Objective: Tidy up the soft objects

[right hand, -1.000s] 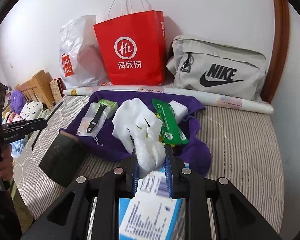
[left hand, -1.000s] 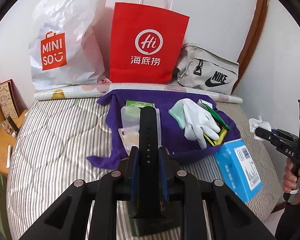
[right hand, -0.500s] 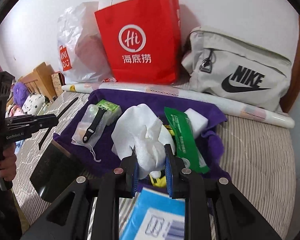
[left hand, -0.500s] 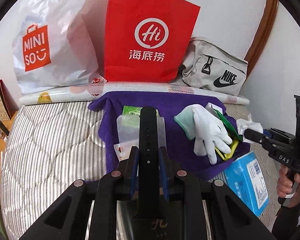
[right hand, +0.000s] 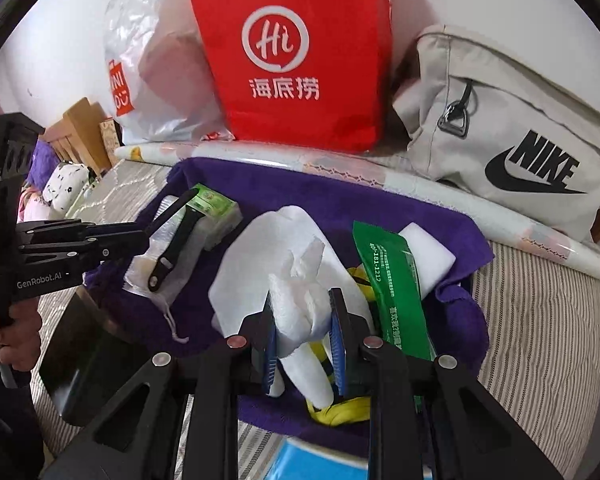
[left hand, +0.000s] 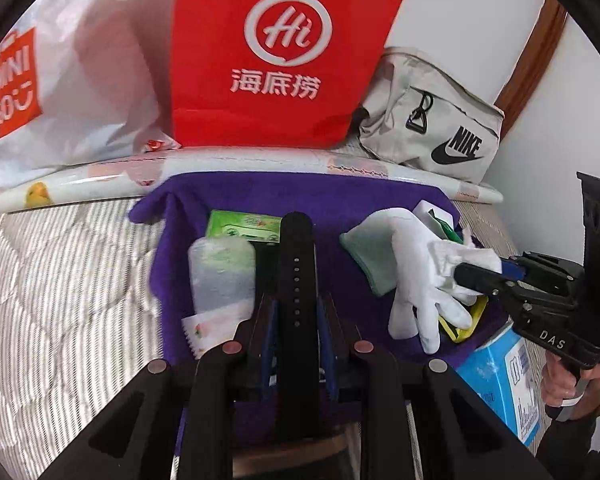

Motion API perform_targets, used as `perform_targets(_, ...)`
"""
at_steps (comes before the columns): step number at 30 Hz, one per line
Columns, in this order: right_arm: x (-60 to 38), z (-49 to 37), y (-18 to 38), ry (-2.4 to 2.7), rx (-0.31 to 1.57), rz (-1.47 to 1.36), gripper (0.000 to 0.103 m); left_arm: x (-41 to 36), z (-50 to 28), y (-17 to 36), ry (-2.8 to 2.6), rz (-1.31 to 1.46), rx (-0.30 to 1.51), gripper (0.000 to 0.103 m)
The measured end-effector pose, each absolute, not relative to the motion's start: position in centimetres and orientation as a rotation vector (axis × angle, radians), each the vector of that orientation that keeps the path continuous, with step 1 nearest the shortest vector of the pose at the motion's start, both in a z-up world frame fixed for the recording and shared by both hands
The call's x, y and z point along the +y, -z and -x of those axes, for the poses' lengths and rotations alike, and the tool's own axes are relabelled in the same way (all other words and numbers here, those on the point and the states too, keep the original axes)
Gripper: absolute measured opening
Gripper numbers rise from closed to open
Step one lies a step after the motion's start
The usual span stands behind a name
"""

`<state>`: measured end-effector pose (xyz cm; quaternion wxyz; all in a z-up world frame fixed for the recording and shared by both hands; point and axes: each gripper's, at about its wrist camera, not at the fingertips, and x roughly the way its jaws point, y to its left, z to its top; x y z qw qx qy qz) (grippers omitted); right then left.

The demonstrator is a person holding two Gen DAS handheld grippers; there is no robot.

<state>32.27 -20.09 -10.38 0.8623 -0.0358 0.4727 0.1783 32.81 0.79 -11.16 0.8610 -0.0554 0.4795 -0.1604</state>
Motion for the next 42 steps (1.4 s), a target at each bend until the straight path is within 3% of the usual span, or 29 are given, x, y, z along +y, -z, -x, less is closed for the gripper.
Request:
perform_targets(13, -20.0, -33.2, 11.7, -0.378, 1.026, 0.094, 0.024, -1.0, -34.9, 12.9, 0.332, 0.101, 1.069, 0.020)
perform_targets(19, -19.8, -33.1, 11.6, -0.385, 1.024, 0.110, 0.033, -1.0, -34.9, 12.9, 0.321, 0.091, 1.090, 0.020)
perform_targets(23, -19.8, -32.8, 11.5, -0.385, 1.024, 0.117, 0.043, -0.6, -34.6, 12.5, 0.313, 0.096, 1.089, 0.027)
perform_targets(27, -19.8, -32.4, 11.1, -0.377, 1.023, 0.124, 0.056, -0.3, -33.9, 11.7, 0.303, 0.085, 1.083, 0.046)
perform_targets(30, -19.9, -31.9, 10.5, -0.364, 1.006, 0.131, 0.067, -0.1, -33.2, 11.1, 0.300, 0.084, 1.078, 0.048)
perform_targets(35, -20.5, -31.4, 9.7, -0.307, 0.994, 0.134, 0.075, 0.4, -31.8, 10.3, 0.283, 0.087, 1.081, 0.054)
perform_targets(42, -21.9, -30.2, 8.7, -0.234, 0.970, 0.152, 0.077, 1.2, -29.4, 8.9, 0.276, 0.091, 1.064, 0.060)
